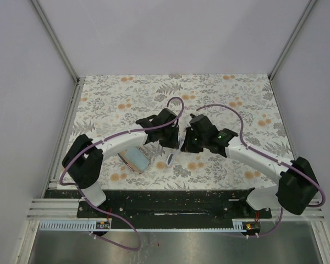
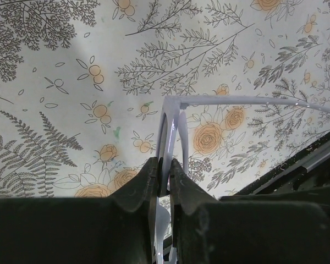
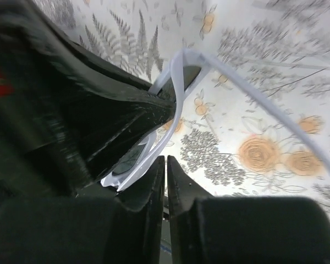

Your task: Organize the sunglasses

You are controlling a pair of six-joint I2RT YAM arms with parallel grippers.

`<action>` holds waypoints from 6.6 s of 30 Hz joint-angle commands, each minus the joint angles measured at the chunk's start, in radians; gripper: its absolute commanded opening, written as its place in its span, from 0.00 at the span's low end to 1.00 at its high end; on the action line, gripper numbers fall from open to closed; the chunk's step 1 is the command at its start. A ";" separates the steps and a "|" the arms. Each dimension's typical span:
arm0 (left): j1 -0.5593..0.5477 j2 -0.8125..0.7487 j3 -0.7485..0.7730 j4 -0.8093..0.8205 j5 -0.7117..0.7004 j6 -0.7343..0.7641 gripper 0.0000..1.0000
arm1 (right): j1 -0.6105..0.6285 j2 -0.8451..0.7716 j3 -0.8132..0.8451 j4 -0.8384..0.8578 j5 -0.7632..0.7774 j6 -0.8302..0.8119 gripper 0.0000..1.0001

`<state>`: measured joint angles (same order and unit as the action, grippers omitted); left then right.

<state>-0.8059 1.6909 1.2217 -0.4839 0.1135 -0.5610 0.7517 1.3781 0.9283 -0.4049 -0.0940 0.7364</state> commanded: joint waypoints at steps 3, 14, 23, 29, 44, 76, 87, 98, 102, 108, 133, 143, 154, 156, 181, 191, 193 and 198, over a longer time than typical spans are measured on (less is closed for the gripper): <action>-0.004 -0.036 -0.011 0.008 0.067 0.053 0.05 | -0.080 -0.155 0.144 -0.213 0.227 -0.150 0.15; -0.007 -0.129 -0.102 0.053 0.110 0.069 0.05 | -0.149 -0.076 0.038 -0.186 0.001 -0.112 0.00; -0.015 -0.094 -0.062 0.057 0.101 0.065 0.05 | 0.012 -0.059 -0.006 -0.095 0.003 -0.025 0.00; -0.039 -0.039 -0.042 0.076 0.098 0.026 0.05 | 0.064 0.004 -0.002 -0.005 0.004 0.004 0.00; -0.007 -0.063 -0.143 0.329 0.222 -0.112 0.05 | 0.040 -0.273 -0.146 -0.051 0.154 0.073 0.26; -0.010 -0.223 -0.321 0.651 0.336 -0.335 0.08 | 0.000 -0.346 -0.287 0.230 0.045 0.227 0.27; 0.057 -0.352 -0.367 0.559 0.276 -0.313 0.69 | -0.002 -0.338 -0.276 0.193 0.051 0.218 0.04; 0.269 -0.749 -0.421 -0.003 0.007 -0.263 0.83 | 0.003 -0.153 -0.091 0.121 -0.030 -0.018 0.01; 0.342 -0.874 -0.484 -0.139 -0.070 -0.333 0.83 | 0.023 0.022 0.087 0.072 -0.107 -0.178 0.00; 0.502 -1.080 -0.541 -0.307 -0.217 -0.393 0.80 | 0.098 0.252 0.366 -0.031 -0.171 -0.319 0.00; 0.634 -1.082 -0.665 -0.322 -0.238 -0.450 0.67 | 0.282 0.857 1.050 -0.377 -0.066 -0.598 0.00; 0.634 -1.024 -0.732 -0.151 -0.129 -0.412 0.58 | 0.275 0.912 1.064 -0.393 0.024 -0.629 0.00; 0.634 -0.823 -0.812 0.269 0.124 -0.364 0.49 | 0.238 0.871 0.942 -0.305 -0.039 -0.572 0.00; 0.634 -0.772 -0.801 0.303 0.133 -0.352 0.45 | 0.227 0.859 0.919 -0.284 -0.068 -0.556 0.00; 0.663 -0.453 -0.620 0.366 0.152 -0.223 0.43 | 0.172 0.855 1.004 -0.255 -0.139 -0.473 0.00; 0.665 -0.349 -0.564 0.409 0.193 -0.215 0.43 | 0.150 0.914 1.040 -0.250 -0.159 -0.474 0.00; 0.665 -0.338 -0.556 0.413 0.196 -0.211 0.42 | 0.143 0.914 1.023 -0.226 -0.171 -0.460 0.00; 0.663 -0.315 -0.531 0.403 0.195 -0.191 0.42 | 0.100 0.869 0.934 -0.141 -0.256 -0.399 0.00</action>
<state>-0.1417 1.3613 0.6353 -0.1612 0.2790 -0.7746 0.8745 2.2826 1.9091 -0.6491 -0.2363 0.2810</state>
